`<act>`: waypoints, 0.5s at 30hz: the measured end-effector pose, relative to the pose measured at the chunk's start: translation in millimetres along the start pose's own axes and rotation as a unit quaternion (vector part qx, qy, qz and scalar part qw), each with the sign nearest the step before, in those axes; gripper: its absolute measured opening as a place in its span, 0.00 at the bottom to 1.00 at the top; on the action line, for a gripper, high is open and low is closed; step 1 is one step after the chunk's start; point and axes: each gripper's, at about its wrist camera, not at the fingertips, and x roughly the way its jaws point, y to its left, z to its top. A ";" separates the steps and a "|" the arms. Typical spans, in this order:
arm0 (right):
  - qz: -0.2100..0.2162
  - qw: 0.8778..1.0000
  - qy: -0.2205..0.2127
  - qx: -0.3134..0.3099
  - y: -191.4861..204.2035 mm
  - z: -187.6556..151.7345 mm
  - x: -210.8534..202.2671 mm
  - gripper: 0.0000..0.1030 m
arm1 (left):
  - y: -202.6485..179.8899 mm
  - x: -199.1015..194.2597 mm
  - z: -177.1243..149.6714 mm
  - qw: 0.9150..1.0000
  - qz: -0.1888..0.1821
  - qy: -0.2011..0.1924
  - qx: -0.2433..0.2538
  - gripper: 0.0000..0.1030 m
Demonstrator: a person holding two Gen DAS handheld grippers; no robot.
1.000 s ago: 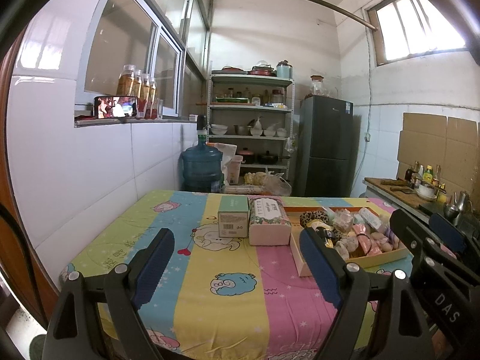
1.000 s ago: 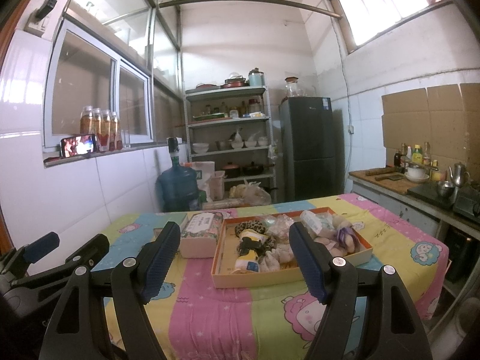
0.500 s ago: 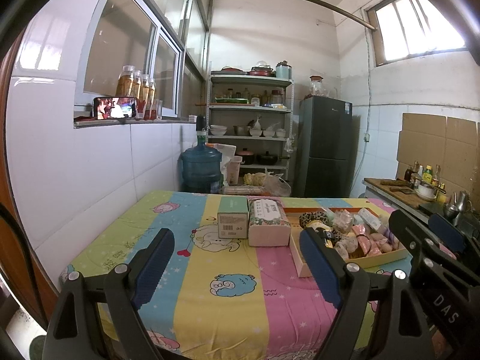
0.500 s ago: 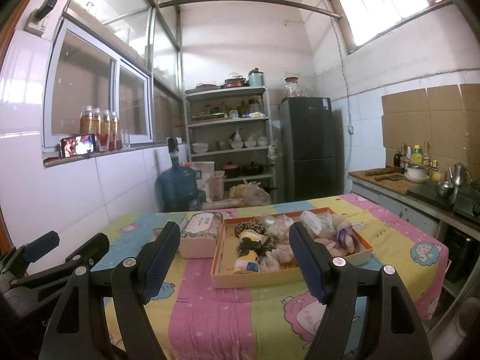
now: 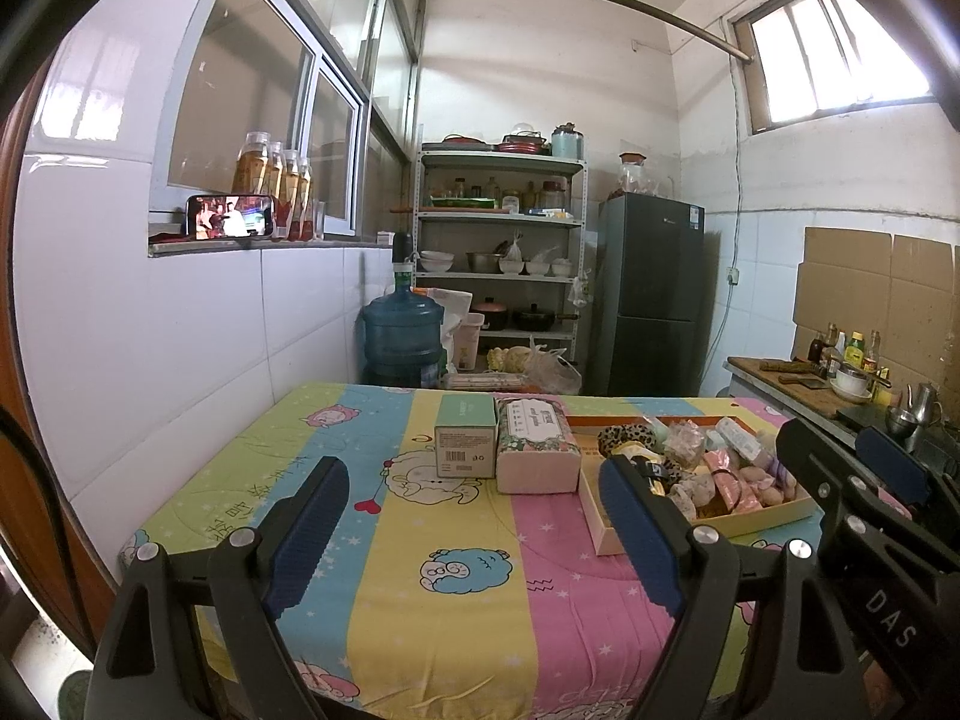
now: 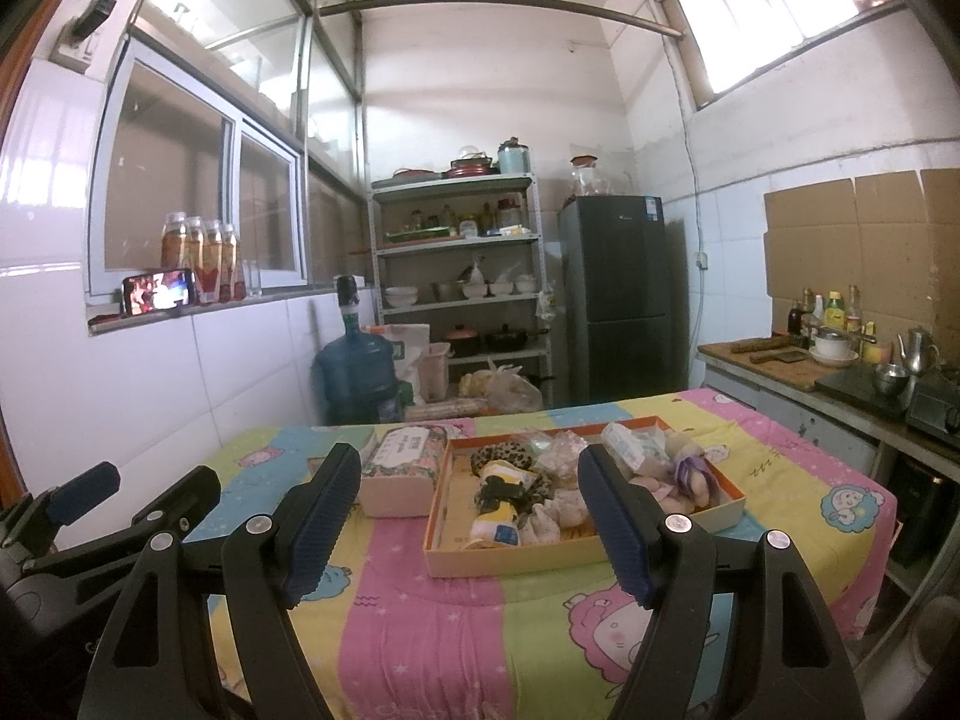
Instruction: Organize soft objects
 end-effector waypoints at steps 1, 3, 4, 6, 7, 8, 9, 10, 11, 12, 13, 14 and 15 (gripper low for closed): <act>0.000 1.000 0.000 0.000 -0.1 0.0 0.0 0.74 | 0.3 -0.4 0.2 1.000 0.001 0.000 0.000 0.83; 0.000 1.000 0.000 0.000 0.0 -0.1 -0.1 0.74 | 0.6 0.3 0.9 1.000 0.000 0.000 0.000 0.83; 0.000 1.000 0.000 -0.001 -0.1 -0.1 -0.1 0.74 | 0.5 0.4 0.9 1.000 0.000 0.000 0.000 0.83; 0.000 1.000 0.000 0.000 0.0 -0.2 -0.1 0.74 | 0.5 0.3 0.9 1.000 0.000 0.000 0.000 0.83; 0.000 1.000 0.000 0.000 0.1 -0.2 -0.1 0.74 | 0.5 0.4 0.8 1.000 0.000 0.000 0.000 0.83; 0.000 1.000 0.000 0.000 0.2 -0.2 -0.1 0.74 | 0.2 0.5 0.6 1.000 0.000 0.000 0.000 0.83; 0.000 1.000 0.000 0.000 -0.3 -0.2 -0.1 0.74 | -0.2 0.7 0.5 1.000 0.000 0.000 0.000 0.83; 0.000 1.000 0.000 0.000 0.2 -0.2 -0.1 0.74 | 0.4 0.4 0.7 1.000 0.000 0.000 0.000 0.83; 0.000 1.000 0.001 0.000 0.1 -0.2 0.0 0.74 | 0.4 0.3 0.7 1.000 0.000 0.000 0.000 0.83; 0.000 1.000 0.000 0.000 0.4 -0.3 -0.2 0.74 | -0.2 0.4 0.5 1.000 0.000 0.000 0.000 0.83; 0.000 1.000 0.000 0.000 0.4 -0.3 -0.2 0.74 | 0.4 0.3 0.7 1.000 0.000 0.000 0.000 0.83; 0.000 1.000 0.000 -0.001 0.5 -0.3 -0.1 0.74 | 0.4 0.4 0.7 1.000 0.000 0.000 0.000 0.83; 0.000 1.000 0.000 -0.001 0.5 -0.3 -0.1 0.74 | 0.0 0.5 0.6 1.000 0.000 0.000 0.000 0.83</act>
